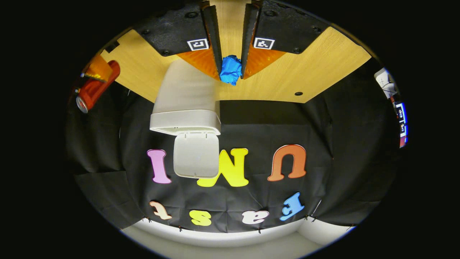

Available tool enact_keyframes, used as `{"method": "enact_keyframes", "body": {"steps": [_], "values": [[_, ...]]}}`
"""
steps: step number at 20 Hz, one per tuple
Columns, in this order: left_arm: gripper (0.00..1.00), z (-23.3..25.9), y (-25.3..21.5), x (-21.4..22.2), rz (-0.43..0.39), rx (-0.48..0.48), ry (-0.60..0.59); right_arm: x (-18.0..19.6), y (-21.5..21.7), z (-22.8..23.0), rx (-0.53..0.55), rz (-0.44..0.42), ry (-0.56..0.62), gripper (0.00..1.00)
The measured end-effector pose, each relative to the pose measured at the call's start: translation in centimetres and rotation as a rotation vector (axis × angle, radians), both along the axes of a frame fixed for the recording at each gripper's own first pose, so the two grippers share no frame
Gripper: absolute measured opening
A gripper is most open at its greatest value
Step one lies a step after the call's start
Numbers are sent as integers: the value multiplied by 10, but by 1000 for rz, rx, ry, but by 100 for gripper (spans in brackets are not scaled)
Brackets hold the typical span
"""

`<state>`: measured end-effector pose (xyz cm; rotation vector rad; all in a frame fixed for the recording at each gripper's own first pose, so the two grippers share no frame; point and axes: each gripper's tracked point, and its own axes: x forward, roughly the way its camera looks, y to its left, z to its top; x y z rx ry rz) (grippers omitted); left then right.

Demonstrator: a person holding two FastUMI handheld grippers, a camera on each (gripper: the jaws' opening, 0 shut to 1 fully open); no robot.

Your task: Press the lid of the desktop garbage bin to open it, pick up the crumpled paper on the desktop and throw it into the bin, then pick up the pop can on the desktop and drop it into the bin, and finally close the garbage bin lid.

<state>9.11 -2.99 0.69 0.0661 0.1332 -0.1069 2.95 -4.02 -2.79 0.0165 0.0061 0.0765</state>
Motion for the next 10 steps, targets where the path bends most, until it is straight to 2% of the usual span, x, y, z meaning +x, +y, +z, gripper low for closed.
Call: {"method": "enact_keyframes", "body": {"steps": [3, 6, 7, 8, 9, 10], "values": [[31, 33, -24, 29, -20, 18, -43, -8, -8, -1, -6, 11, -9, 81], [31, 54, -59, 60, -88, -4, -97, -14, -18, -5, 48, 18, -7, 81], [28, 59, -64, 71, -93, -9, -114, -16, -24, -6, 72, 14, -7, 81], [31, 66, -67, 81, -94, -12, -140, -16, -30, -6, 93, 12, -10, 81], [28, 76, -71, 91, -94, -11, -175, -17, -35, -8, 115, 11, -10, 81], [31, 85, -75, 102, -101, -20, -210, -17, -40, -10, 135, 7, -5, 81]]}}
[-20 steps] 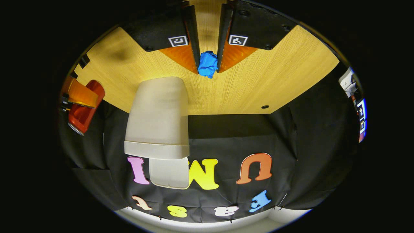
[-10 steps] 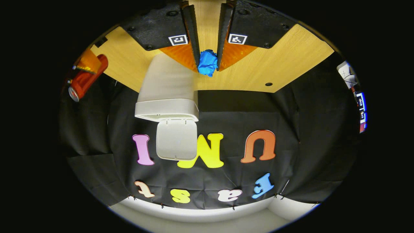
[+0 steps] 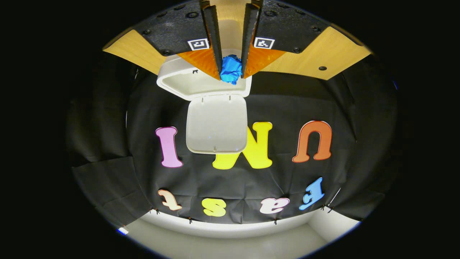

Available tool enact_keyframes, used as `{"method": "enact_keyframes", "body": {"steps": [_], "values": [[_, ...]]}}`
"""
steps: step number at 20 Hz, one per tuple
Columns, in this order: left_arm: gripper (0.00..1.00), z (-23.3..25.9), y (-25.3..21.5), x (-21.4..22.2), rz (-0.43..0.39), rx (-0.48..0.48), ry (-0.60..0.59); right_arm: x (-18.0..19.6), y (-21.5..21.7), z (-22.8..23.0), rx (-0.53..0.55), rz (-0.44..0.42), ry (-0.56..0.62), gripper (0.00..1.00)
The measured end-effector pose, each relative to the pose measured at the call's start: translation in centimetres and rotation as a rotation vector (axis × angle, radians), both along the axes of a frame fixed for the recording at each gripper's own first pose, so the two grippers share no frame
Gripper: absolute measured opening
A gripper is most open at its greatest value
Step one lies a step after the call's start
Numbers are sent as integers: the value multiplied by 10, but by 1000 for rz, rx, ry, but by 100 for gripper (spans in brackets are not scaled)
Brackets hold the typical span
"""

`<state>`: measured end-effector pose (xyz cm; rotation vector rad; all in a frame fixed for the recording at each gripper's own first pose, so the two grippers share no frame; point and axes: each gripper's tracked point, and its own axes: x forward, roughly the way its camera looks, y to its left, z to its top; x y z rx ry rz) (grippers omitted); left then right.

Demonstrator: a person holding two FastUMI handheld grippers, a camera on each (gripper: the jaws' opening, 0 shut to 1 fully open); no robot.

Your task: Press the lid of the desktop garbage bin to open it, pick up the crumpled paper on the desktop and throw it into the bin, then pick up the pop can on the desktop and drop it into the bin, and finally close the garbage bin lid.

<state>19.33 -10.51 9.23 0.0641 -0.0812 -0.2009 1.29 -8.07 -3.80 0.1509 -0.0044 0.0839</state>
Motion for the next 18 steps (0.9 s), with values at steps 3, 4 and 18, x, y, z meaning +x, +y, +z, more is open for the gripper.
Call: {"method": "enact_keyframes", "body": {"steps": [3, 4, 18], "values": [[34, 11, -21, 28, -54, -67, -22, 3, -12, -9, 46, -2, 19, 81], [31, 8, -29, 35, -63, -66, -11, 3, -15, -12, 62, -2, 23, 81], [35, -8, -80, 60, -66, 53, 15, 19, -41, -39, 179, -35, 97, 81]]}}
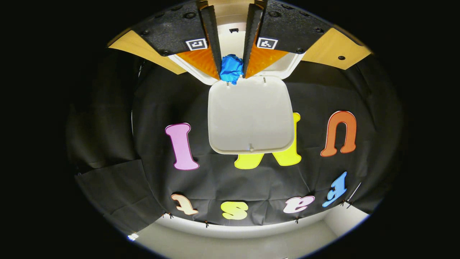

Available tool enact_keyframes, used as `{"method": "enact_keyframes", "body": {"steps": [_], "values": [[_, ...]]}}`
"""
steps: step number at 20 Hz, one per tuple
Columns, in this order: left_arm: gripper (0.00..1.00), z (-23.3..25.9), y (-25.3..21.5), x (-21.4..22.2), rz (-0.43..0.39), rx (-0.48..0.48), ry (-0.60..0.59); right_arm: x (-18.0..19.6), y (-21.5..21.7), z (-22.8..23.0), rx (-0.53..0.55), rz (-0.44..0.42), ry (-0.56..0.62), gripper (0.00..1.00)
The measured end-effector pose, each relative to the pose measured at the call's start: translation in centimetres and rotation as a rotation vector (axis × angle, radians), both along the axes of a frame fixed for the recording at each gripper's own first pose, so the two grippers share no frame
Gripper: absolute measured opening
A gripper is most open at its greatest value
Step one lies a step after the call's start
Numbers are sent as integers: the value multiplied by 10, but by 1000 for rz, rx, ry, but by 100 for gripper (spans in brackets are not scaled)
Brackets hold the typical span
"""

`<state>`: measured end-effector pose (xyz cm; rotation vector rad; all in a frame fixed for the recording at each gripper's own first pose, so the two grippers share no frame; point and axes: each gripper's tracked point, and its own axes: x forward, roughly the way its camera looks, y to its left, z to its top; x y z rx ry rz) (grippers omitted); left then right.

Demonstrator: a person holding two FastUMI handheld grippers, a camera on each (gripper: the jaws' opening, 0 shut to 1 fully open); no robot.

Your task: Press the lid of the desktop garbage bin to open it, pick up the crumpled paper on the desktop and throw it into the bin, then pick up the pop can on the desktop and drop it into the bin, and finally close the garbage bin lid.

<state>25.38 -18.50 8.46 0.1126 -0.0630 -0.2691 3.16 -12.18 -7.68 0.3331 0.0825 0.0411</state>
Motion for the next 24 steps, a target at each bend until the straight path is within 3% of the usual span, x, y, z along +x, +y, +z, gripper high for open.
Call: {"method": "enact_keyframes", "body": {"steps": [8, 10, 11, 15, 18, 24], "values": [[38, -8, 12, -6, 18, 25, 23, 2, 17, -11, -28, 29, 23, 81], [59, -8, 11, -13, 11, 43, 18, 3, 22, -12, -45, 32, 24, 81], [86, -7, 9, -16, 5, 47, 6, 3, 24, -12, -52, 32, 24, 81], [98, -8, 18, -33, 20, 73, -13, 1, 30, -15, -78, 36, 28, 81], [98, -6, 39, -46, 72, 110, -37, -2, 30, -14, -105, 32, 17, 81], [98, 1, 88, -92, 126, 61, -43, -2, 21, -14, -136, 0, 9, 81]]}}
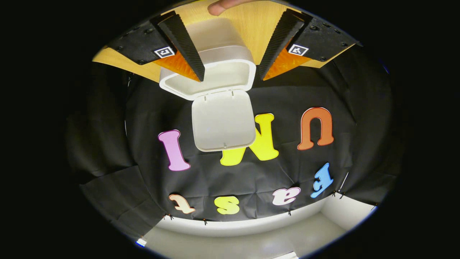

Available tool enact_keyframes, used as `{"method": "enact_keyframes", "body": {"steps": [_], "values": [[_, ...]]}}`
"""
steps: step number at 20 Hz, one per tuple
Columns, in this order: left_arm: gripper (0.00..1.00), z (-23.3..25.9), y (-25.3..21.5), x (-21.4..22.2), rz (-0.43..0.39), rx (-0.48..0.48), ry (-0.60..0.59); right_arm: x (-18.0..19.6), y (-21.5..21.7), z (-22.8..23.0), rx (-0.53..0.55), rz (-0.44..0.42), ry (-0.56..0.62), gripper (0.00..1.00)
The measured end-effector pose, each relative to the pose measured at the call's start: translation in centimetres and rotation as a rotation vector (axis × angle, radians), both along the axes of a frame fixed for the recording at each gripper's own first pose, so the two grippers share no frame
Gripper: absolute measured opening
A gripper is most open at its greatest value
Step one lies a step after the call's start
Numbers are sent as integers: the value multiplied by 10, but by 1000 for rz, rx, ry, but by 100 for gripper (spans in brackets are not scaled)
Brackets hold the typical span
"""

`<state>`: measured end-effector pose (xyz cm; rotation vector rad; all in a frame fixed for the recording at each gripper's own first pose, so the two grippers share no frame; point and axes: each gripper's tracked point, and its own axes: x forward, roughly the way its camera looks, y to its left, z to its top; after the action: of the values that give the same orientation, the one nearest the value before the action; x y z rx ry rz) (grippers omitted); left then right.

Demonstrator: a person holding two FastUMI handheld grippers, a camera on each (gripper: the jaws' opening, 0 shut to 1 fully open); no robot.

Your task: Press the lid of the desktop garbage bin to open it, pick up the crumpled paper on the desktop and throw it into the bin, then pick up the pop can on the desktop and drop it into the bin, and finally close the garbage bin lid.

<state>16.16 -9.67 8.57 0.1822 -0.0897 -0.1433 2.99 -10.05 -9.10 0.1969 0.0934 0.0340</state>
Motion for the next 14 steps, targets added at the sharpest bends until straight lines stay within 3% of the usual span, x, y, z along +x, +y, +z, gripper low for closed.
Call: {"method": "enact_keyframes", "body": {"steps": [6, 12, 14], "values": [[99, -2, 61, -54, 104, -9, -13, -2, 8, 6, -29, 11, -12, 81], [98, -14, 126, -86, 261, -53, -32, -1, 18, 29, -75, -11, -41, 81], [98, -22, 132, -95, 262, -59, -24, -2, 30, 37, -87, 2, -48, 81]]}}
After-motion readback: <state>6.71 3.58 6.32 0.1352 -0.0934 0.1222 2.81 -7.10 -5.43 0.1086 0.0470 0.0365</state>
